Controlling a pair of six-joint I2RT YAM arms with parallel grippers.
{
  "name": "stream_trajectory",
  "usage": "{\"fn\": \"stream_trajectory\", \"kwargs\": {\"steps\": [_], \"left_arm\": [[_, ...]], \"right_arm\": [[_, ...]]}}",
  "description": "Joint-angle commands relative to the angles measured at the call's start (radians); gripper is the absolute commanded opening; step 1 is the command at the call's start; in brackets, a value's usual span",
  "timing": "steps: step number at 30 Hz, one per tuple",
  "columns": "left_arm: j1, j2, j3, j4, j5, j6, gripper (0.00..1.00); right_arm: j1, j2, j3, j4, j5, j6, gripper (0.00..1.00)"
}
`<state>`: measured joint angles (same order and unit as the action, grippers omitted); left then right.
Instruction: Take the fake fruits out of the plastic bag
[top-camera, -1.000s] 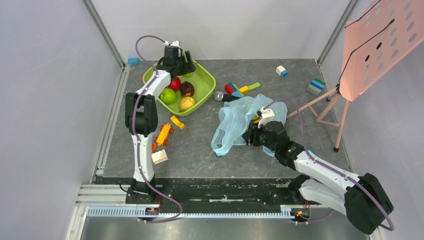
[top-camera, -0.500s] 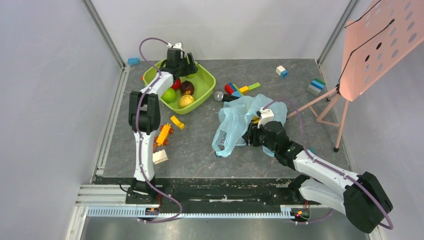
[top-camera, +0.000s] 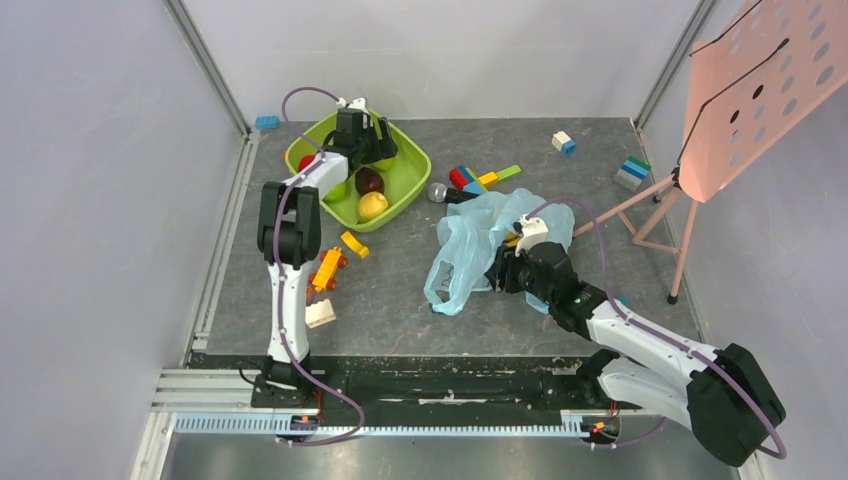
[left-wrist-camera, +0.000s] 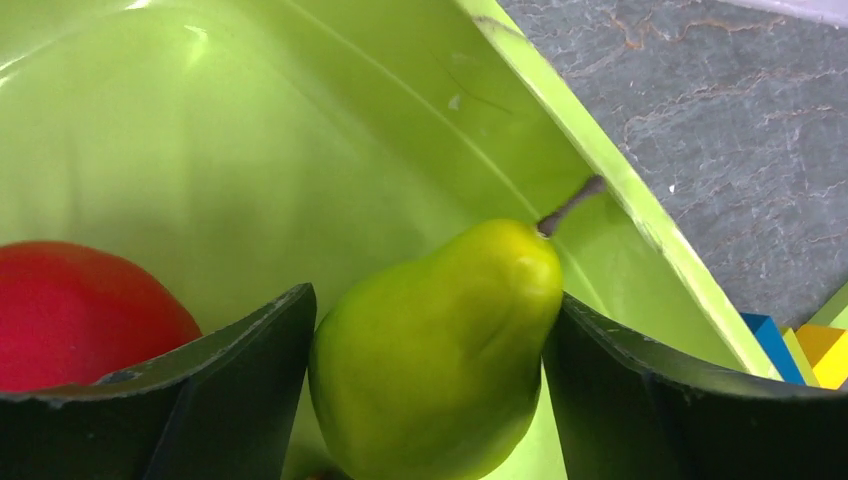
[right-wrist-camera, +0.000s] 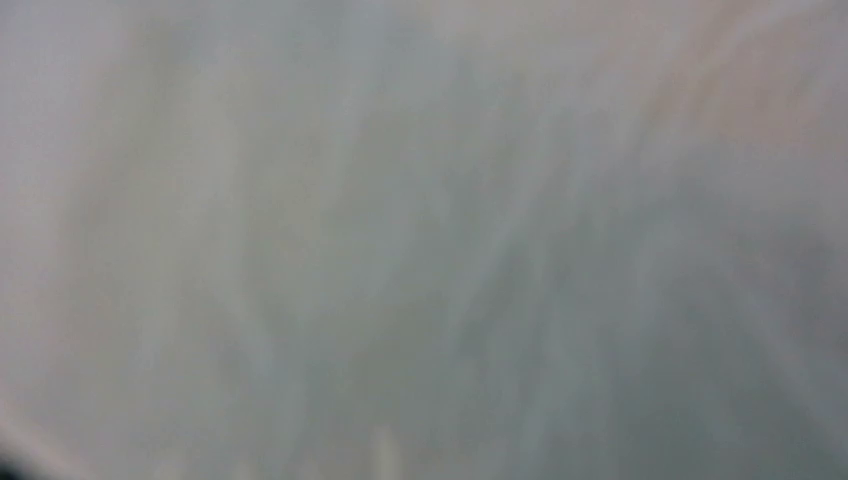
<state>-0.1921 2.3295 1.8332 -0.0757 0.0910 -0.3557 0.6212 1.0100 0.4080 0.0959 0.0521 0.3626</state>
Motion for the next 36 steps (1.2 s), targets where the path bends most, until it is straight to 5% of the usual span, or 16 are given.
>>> {"fn": "stream_trajectory", "kwargs": {"steps": [1,10,23,36], "left_arm": [[0.0,-0.046,-0.002,0.01,0.029,0.07,0.87],[0.0,-0.098,-0.008,-0.028,0.032,0.077,0.9],[-0.001,-0.408,-0.052,-0.132,0.069,-0.073,1.0],[-0.071,-1.113,-0.763,0.073,0.217,-0.21,1.0]], "right_arm": [[-0.003,-0.012,0.008,0.021,0.005,-0.012,0.54],[-0.004,-0.041,0.031,-0.016,0.018,-0.025,0.55],[-0.003,-0.068,0.138,-0.081,0.038,-0.075,0.59],[-0.003,0.063,0.327,-0.122,0.136,-0.105,0.64]]}}
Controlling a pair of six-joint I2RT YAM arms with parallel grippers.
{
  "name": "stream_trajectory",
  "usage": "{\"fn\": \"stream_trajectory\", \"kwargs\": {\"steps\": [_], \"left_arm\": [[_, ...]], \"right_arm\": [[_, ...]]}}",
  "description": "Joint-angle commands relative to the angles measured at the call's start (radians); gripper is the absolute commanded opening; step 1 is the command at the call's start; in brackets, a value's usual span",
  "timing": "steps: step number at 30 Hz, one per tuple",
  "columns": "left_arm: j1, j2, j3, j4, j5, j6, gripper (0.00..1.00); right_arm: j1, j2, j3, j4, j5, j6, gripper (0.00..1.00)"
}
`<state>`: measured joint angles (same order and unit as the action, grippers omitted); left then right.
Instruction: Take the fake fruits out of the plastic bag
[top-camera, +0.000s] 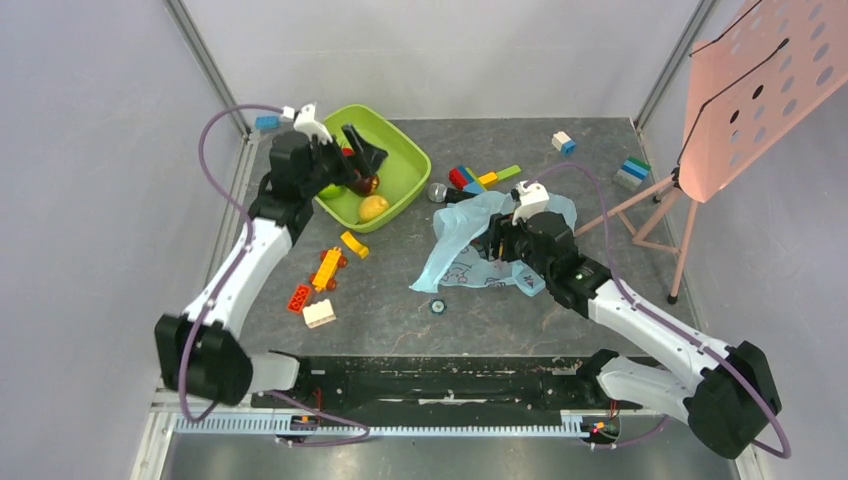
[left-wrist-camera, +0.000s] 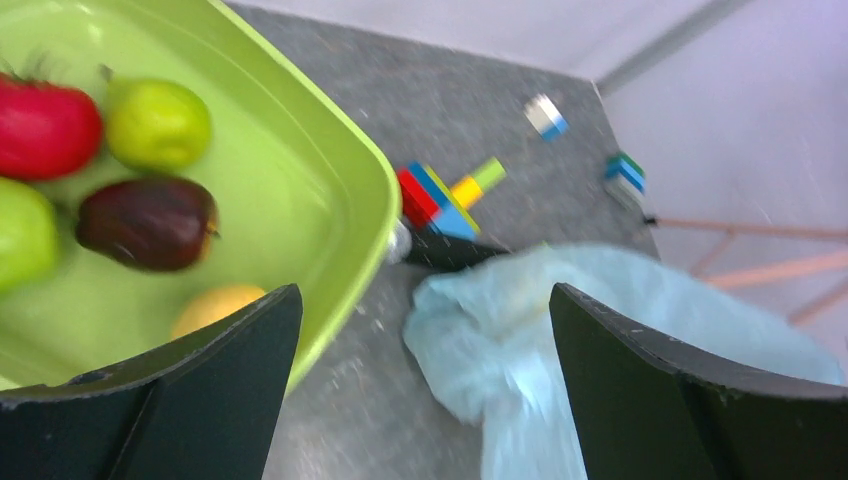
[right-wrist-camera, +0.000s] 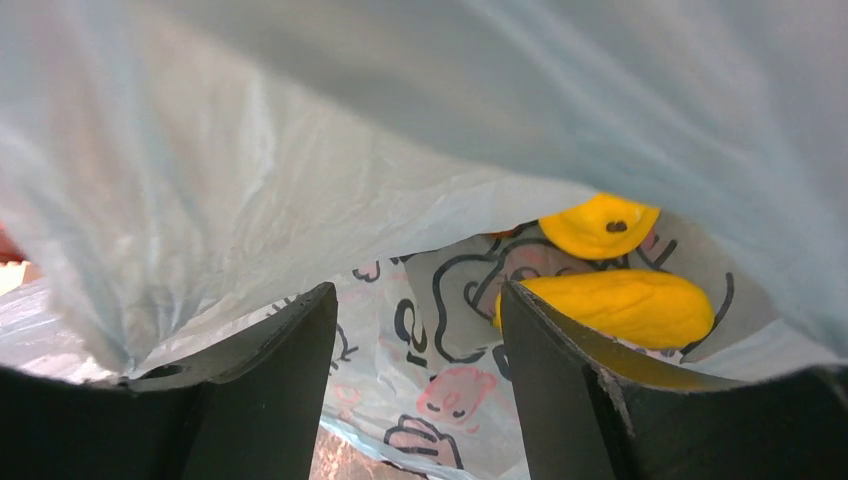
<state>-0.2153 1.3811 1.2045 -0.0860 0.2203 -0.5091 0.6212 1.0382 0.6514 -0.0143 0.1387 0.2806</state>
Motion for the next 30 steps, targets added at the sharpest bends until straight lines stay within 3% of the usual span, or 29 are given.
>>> {"fn": "stream_trajectory", "kwargs": {"steps": [1,7,13,17,22,30], "left_arm": [[-0.067,-0.213,-0.171,0.082,0.098,-0.05,1.0],[-0.248,-0.452,-0.328,0.048,0.119,0.014,1.0],[-0.41,-0.568,-0.423,0.015,0.074,0.089,1.0],[-0.478,-0.567,-0.428,0.011,0.059,0.103,1.0],[-0.545,-0.525,-0.408,-0.067,-0.068,0.184,1.0],[-0.647,-0.42,-0.397,-0.06,-0.204,0.238,1.0]], "right_arm": [[-0.003,0.046,0.096,-0.017,0.051,-0.024,0.65],[-0.005,0.106,0.157,-0.041,0.046,-0.026,0.66],[-0.005,0.148,0.197,-0.064,0.018,-0.032,0.67],[-0.005,0.159,0.199,-0.063,0.007,-0.023,0.67],[-0.005,0.162,0.197,-0.062,-0.001,-0.016,0.67],[-0.006,0.148,0.188,-0.062,-0.003,-0.009,0.68]]}}
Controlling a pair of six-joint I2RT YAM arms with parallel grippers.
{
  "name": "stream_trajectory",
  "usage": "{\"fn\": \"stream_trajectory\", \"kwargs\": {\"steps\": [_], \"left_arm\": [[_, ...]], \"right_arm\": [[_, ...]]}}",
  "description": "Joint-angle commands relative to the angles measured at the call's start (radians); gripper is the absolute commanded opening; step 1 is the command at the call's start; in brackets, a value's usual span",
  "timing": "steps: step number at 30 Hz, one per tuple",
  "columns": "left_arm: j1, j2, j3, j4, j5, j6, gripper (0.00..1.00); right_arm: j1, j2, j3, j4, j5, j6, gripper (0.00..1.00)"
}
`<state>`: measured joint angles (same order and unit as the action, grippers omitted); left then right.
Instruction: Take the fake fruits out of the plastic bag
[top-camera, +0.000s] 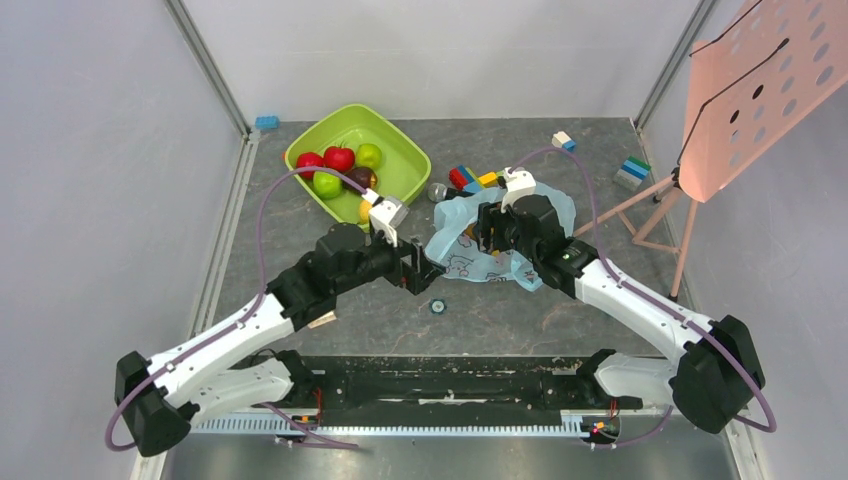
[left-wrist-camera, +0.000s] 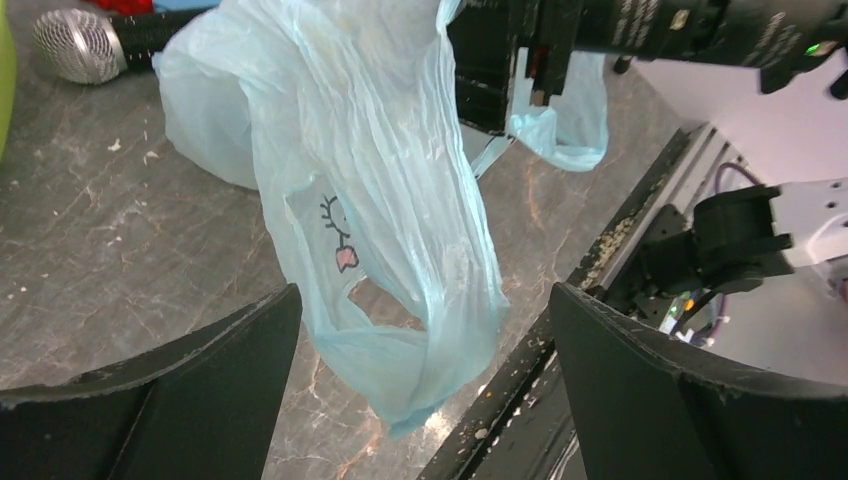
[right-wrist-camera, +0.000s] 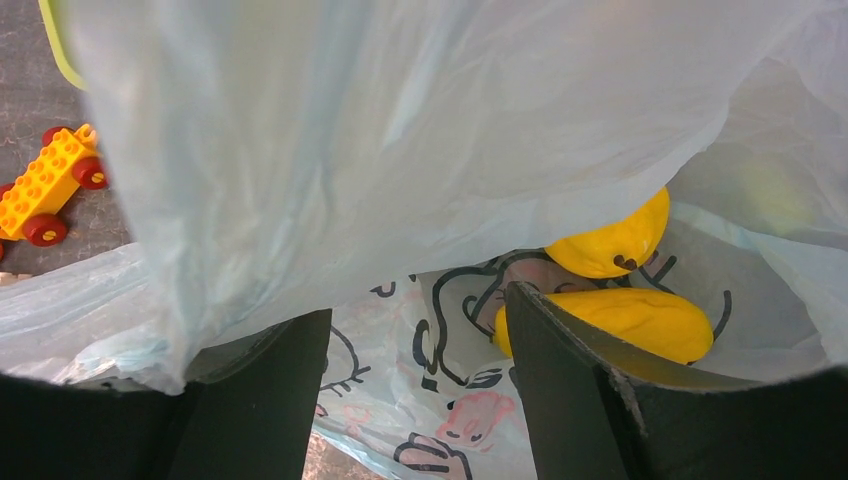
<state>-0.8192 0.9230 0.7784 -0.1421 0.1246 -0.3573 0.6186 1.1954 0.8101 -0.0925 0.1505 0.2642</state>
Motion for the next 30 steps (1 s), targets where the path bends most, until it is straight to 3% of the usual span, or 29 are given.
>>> {"fn": "stream_trajectory", "kwargs": {"steps": [1,3,5,11,15,18,26,30], "left_arm": [[-0.053,0.052,0.03,-0.001,-0.121,0.093,1.0],[-0.065,0.073,0.034,0.004,-0.163,0.104,0.98],[-0.072,0.091,0.042,0.004,-0.188,0.11,0.89],[-0.078,0.056,0.057,-0.009,-0.229,0.103,0.31],[-0.085,-0.021,0.084,-0.073,-0.241,0.1,0.08],[-0.094,-0.078,0.112,-0.142,-0.231,0.087,0.02],[-0.116,-0.194,0.156,-0.26,-0.201,0.013,0.02],[-0.117,-0.189,0.138,-0.257,-0.208,0.009,0.08]], "right_arm": [[-0.004,-0.011,0.028,0.015,-0.017,0.007,0.68],[-0.004,-0.015,0.027,0.014,-0.02,0.007,0.68],[-0.003,-0.021,0.026,0.01,-0.024,0.004,0.68],[-0.004,-0.055,0.007,0.016,-0.052,-0.033,0.68],[-0.002,-0.077,-0.025,0.045,-0.126,-0.111,0.69],[-0.002,-0.088,-0.052,0.072,-0.147,-0.141,0.69],[0.013,-0.099,-0.078,0.061,-0.157,-0.15,0.67],[0.013,-0.08,-0.097,0.074,-0.145,-0.135,0.67]]}}
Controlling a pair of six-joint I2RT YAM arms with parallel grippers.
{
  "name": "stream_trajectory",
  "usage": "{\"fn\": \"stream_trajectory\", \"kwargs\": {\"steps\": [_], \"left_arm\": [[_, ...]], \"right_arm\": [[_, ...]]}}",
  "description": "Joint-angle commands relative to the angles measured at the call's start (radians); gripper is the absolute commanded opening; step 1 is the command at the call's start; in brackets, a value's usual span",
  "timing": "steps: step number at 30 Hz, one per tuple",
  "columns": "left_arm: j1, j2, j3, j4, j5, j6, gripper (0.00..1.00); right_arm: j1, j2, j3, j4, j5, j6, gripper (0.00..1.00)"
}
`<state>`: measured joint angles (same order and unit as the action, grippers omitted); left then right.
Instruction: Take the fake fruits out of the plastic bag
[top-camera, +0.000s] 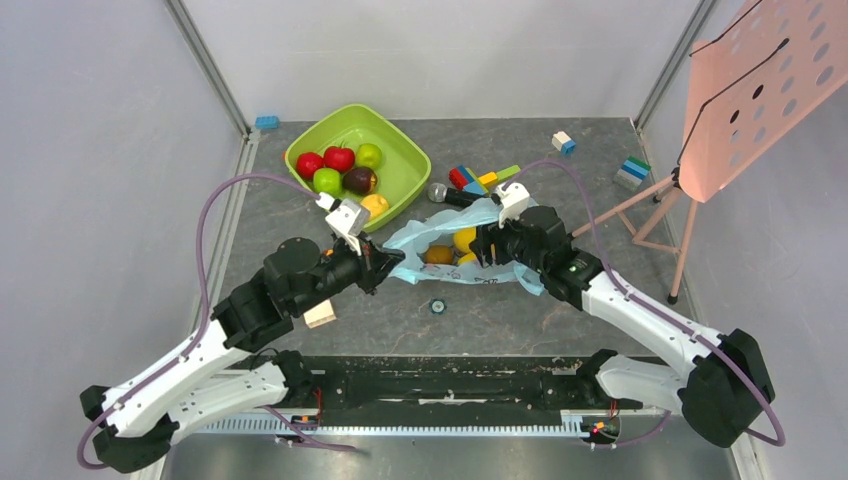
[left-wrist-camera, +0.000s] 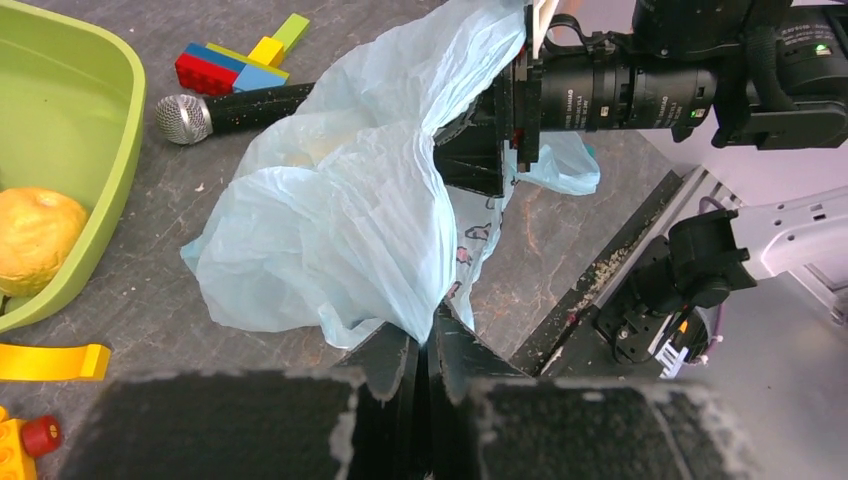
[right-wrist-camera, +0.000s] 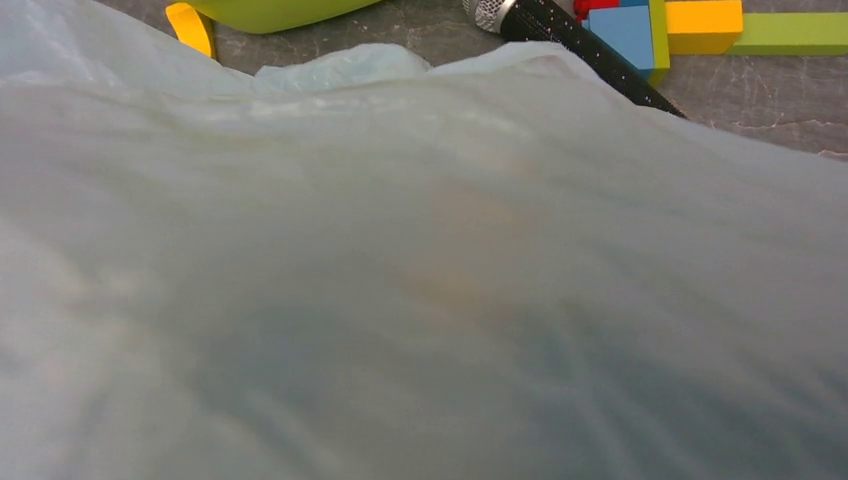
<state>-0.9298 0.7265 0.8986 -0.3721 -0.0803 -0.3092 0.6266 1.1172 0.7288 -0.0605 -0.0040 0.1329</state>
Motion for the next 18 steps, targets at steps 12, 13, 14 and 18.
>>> {"fn": "stream_trajectory", "kwargs": {"steps": [12,13,14,18], "left_arm": [[-0.007,0.079,-0.088,0.028,-0.048,-0.046,0.27],[-0.007,0.077,-0.092,0.029,-0.056,-0.044,0.28],[-0.007,0.077,-0.095,0.03,-0.064,-0.042,0.28],[-0.006,0.076,-0.108,0.036,-0.075,-0.039,0.28]], "right_arm": [[0.005,0.141,-0.042,0.2,0.155,0.146,0.85],[0.005,0.158,-0.041,0.213,0.159,0.156,0.86],[0.005,0.175,-0.037,0.228,0.165,0.168,0.86],[0.005,0.233,-0.017,0.279,0.177,0.193,0.86]]}}
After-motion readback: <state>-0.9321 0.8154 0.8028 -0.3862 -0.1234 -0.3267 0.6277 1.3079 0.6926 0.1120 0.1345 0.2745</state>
